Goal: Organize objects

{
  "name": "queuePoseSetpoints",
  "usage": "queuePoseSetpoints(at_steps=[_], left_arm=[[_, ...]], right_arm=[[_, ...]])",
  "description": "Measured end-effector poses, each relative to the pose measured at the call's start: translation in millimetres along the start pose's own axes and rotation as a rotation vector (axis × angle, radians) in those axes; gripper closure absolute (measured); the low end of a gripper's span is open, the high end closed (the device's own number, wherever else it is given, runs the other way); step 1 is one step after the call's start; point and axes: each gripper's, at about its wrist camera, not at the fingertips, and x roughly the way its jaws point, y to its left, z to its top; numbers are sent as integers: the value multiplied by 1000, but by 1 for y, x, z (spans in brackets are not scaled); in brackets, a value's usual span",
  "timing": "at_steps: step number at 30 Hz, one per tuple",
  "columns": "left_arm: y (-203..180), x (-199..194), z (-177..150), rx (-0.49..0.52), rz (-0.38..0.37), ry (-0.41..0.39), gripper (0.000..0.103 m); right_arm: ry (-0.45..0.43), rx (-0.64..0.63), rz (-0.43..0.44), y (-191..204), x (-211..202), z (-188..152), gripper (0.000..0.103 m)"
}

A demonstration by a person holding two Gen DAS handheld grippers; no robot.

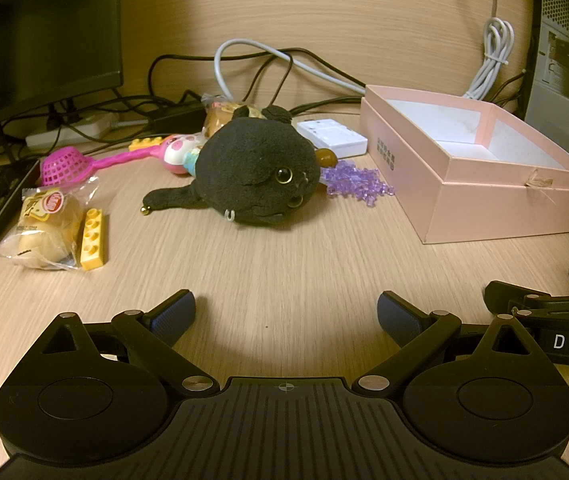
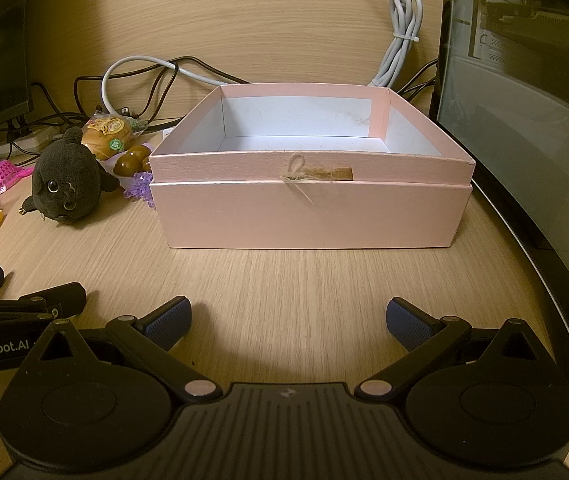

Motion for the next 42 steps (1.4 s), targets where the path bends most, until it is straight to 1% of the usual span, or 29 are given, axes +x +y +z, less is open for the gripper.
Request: queuePoseSetpoints(at_steps=[5,9,12,14,15,16,18,19,20,21,23,24,26,28,30,31,32,33,34,37,39,41,42], left_arm=[[0,0,0,1,1,0,2],[1,-1,0,-12,1,-3,5],[13,-6,3,-43,-51,10,5],[28,-17,9,-78,-59,-10,5],[40,-25,13,-96,-46,-39,5],[56,-34,18,-115,-7,-80,5],[86,-43,28,-147,101,-137,5],[104,-42,34,-170,154,-140,5],[120,-38,39,-195,186,-127,5],[139,-30,46,-230,200,-98,5],[161,-14,53,-265,205,-46,5],[168,-4,57,-257,206,-26,5],[169,10,56,-206,211,4,5],[169,19,55,-167,196,18,5],[172,29,55,-160,172,30,5],[175,32,53,-160,152,36,7],[179,33,53,-164,126,36,21],[183,34,52,-174,99,36,44],[189,32,51,-191,73,30,45],[209,14,47,-235,42,15,46],[226,-4,41,-262,21,18,46],[243,-22,32,-279,-5,36,46],[252,-31,27,-285,-17,42,46]], right_arm=[[2,-1,1,-6,1,-1,0],[64,-3,13,-13,6,5,0],[83,-9,12,-12,4,6,0],[96,-10,9,-10,4,7,0],[102,-7,5,-10,5,8,0],[108,-2,0,-10,6,8,0],[117,2,-9,-9,8,8,0],[121,1,-10,-8,8,8,0],[127,0,-9,-7,9,9,0],[135,0,-9,-7,9,11,0],[158,-8,20,-3,9,13,0],[165,-4,50,0,7,15,0],[142,8,84,9,-2,20,0],[102,-28,119,28,-11,31,0],[57,-84,152,51,-17,46,0],[40,-112,174,64,-17,55,0],[27,-142,201,79,-16,64,0],[19,-170,231,95,-13,74,0],[11,-198,262,113,-9,85,0],[-4,-294,352,175,12,108,0],[-26,-414,397,224,33,113,0],[-54,-546,425,272,54,111,0],[-60,-610,444,295,65,109,5]])
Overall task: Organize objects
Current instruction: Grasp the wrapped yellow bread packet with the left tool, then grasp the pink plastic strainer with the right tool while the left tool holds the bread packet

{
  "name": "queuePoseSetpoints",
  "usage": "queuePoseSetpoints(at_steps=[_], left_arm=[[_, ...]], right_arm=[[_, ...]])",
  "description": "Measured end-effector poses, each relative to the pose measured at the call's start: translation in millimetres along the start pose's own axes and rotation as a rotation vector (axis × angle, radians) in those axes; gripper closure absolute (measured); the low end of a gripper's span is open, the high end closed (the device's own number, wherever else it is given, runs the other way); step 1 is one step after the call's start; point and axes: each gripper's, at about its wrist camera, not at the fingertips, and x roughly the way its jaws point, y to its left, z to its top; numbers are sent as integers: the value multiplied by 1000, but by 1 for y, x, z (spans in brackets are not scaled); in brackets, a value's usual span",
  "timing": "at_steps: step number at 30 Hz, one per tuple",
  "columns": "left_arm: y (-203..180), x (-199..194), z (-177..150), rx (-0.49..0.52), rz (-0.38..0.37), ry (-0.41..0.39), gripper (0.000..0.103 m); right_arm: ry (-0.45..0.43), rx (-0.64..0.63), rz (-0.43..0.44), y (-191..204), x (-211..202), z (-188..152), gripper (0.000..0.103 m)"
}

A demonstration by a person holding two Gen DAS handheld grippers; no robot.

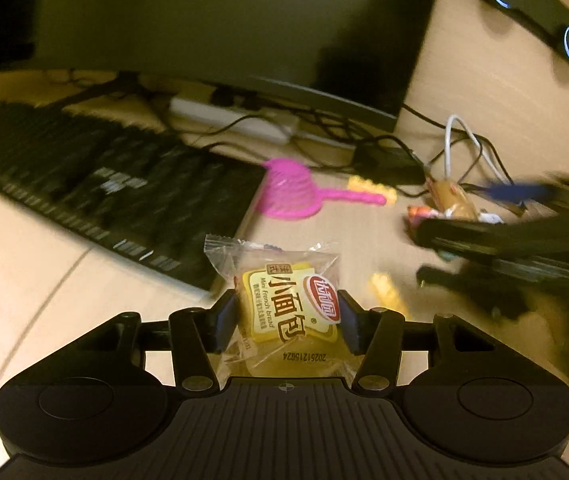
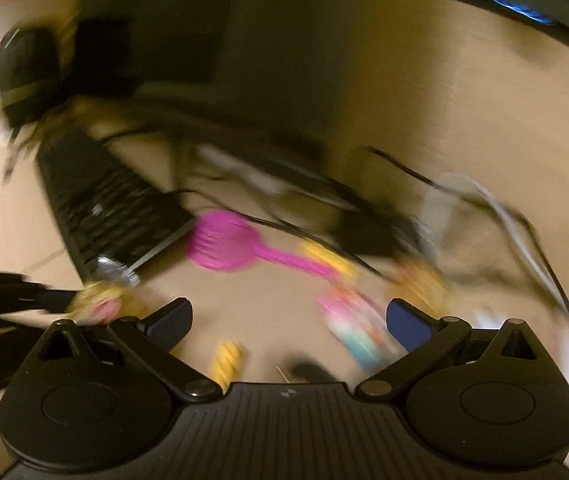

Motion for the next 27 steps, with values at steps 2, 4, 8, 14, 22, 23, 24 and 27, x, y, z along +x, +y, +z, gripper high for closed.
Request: queuePoseSetpoints(at_steps=[2,4,8,14,22,23,24,27], left_arm=[[22,-18,-6,-22,-15,7,47],[44,-33,-11,-51,-20,17,47],[76,-54,-17,-98,19,25,47],[94,-62,-16,-124,8,13,47],[73,-40,-6,-100,-73,40,47],[67,-36,-5,-92,-84,46,47],[60,-34,-5,-84,-97,53,47],[39,-24,-4,-59,-131,71,47]], right_arm=[[13,-87,41,18,32,13,14],[16,-166,63,30,59,23,15],[45,-262,100,34,96,37,15],[95,-278,178,24,109,41,36],[167,-364,260,31,23,-21,52],[175,-382,261,33,11,-30,53],[186,-401,257,35,2,-40,55],[198,-455,199,34,-31,-72,56]])
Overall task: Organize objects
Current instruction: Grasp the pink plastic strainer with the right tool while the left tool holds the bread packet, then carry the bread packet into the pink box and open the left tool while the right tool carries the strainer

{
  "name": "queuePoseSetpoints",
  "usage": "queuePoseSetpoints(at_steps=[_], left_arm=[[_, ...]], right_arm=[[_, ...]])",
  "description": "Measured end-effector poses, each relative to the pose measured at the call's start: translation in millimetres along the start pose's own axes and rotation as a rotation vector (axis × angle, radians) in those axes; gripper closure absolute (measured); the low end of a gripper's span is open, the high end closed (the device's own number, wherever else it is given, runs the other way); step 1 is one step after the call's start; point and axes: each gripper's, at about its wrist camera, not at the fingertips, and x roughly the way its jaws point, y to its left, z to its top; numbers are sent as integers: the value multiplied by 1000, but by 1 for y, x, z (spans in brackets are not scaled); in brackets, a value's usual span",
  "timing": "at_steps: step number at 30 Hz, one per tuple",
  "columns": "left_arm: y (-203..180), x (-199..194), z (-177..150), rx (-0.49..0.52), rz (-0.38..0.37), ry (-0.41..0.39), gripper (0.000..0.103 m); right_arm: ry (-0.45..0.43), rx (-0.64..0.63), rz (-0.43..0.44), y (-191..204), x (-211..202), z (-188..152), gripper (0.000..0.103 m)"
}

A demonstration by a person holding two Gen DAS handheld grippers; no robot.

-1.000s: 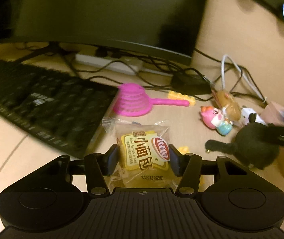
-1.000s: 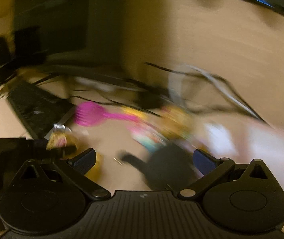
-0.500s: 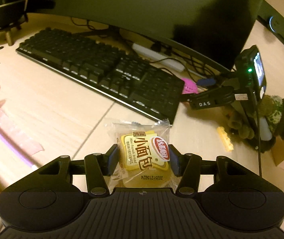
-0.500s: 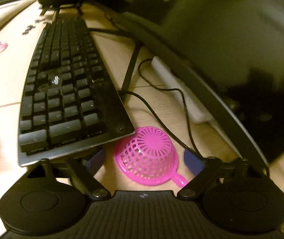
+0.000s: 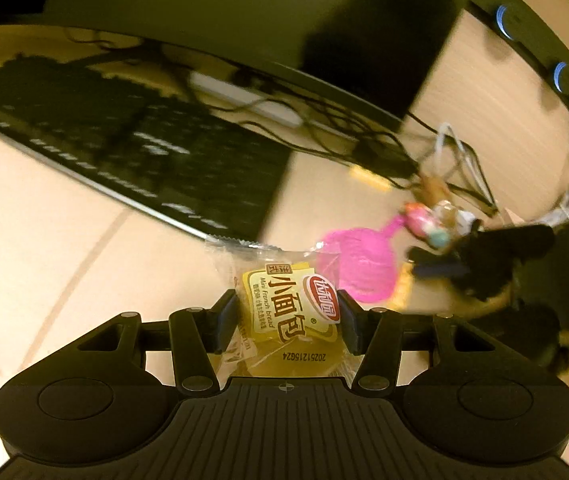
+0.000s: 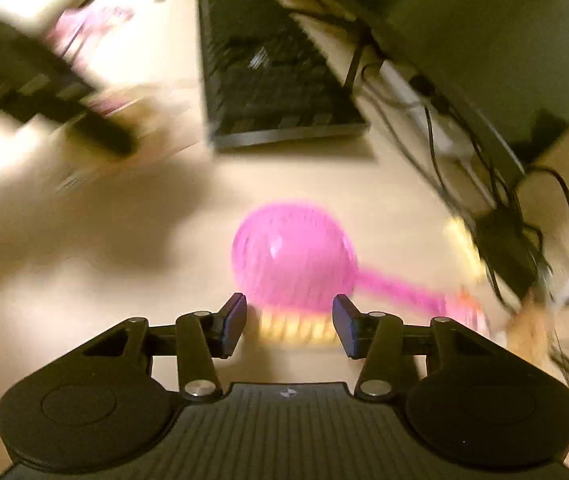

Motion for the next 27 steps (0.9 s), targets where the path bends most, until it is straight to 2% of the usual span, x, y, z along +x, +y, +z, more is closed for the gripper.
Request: queuePoseSetpoints(at_steps=[2,5,8,9,10,11,14,15,20,24,27], left_arm=[[-13,7,-2,7,-24,12,47],[-31,17,-5,26,-69,25,47],[-47,25,-6,24,-108,44,47],[-51,24,-3,26,-109,36,47],[-54,23,1,37,-92,19,47],[-54,22,5,42,-63,0,47],[-42,14,18,-8,18,-43,47],[-36,11,22,-27,36,-52,47],[-16,-7,26,-55,116,-83,47],[-6,-21,16,-52,156,-81,47],[1,-32,11,-46,172,-75,47]], right_arm=[[26,8,-66,5,-13,-21,56],[2,176,-118,0,-36,-42,55],[-61,389,-132,-8,-57,-49,46],[-84,471,-135,-10,-61,-48,37],[-108,570,-129,-12,-63,-47,30],[-131,669,-112,-13,-62,-45,28],[-171,829,-118,-9,-42,-26,21],[-177,854,-146,-5,-31,-15,17],[-167,902,-257,6,15,29,17],[-130,889,-290,7,50,50,16],[-91,850,-309,11,71,53,17]])
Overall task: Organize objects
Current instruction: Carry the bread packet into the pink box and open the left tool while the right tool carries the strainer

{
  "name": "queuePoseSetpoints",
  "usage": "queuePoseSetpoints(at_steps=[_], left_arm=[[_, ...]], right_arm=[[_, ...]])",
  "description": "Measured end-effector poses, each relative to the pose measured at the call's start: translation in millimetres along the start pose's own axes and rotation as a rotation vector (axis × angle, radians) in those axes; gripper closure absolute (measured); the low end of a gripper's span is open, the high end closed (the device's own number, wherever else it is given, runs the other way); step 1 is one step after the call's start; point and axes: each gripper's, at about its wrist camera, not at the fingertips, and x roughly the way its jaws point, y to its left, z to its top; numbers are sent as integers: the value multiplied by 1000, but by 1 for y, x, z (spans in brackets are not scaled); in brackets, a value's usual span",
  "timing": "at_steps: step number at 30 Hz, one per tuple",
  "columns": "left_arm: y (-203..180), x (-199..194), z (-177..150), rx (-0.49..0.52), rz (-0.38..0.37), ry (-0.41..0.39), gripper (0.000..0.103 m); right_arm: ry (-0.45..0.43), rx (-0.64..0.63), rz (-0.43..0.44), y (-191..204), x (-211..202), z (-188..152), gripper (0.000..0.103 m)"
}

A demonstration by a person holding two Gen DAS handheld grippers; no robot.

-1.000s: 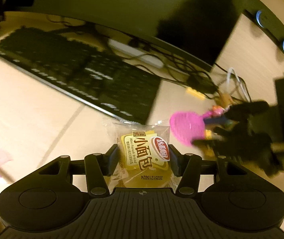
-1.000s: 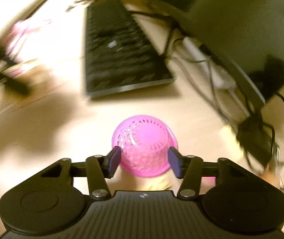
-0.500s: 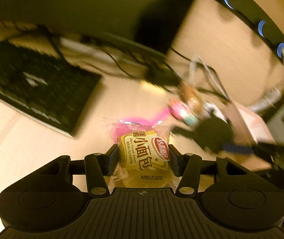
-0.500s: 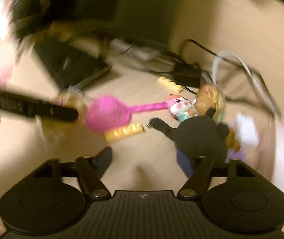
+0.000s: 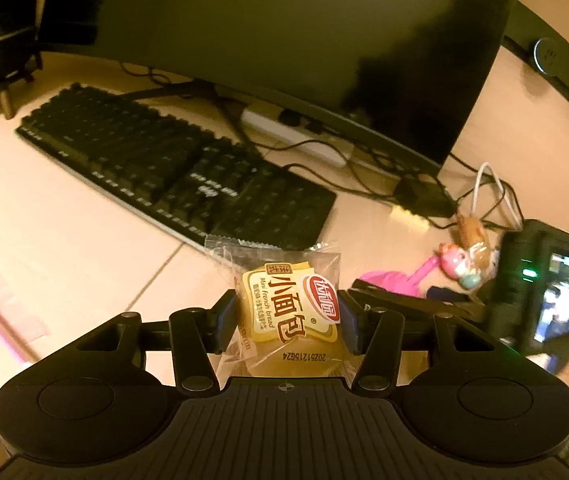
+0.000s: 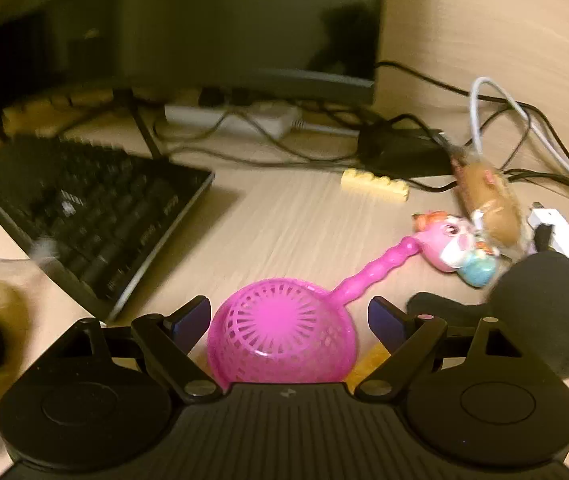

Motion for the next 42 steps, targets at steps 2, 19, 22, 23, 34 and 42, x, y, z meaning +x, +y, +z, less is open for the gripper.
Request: queuePoseSetpoints(at_steps=[2,19,22,23,34,42], left_arm=[[6,-5,-3,-2,8,4,47],[-65,11,-31,113,-237,128,47],[-87,15,-39,144,-276,168,47],[-94,15,-42,153,-285,175,47],[-135,12,-55,192,-272,195,47],[-145,2,-59,245,-205,143,47]], right_arm=[[-18,-24,12,0,-2,-5,18],[75,-364,197,-90,-129,-95,21],[103,-395,204,-105,-135,-109,21],[107,-414,198,-109,-136,-115,21],[49,-273,87,-186,-155,-137,11],[40,48,126,-190,-137,-132,0]])
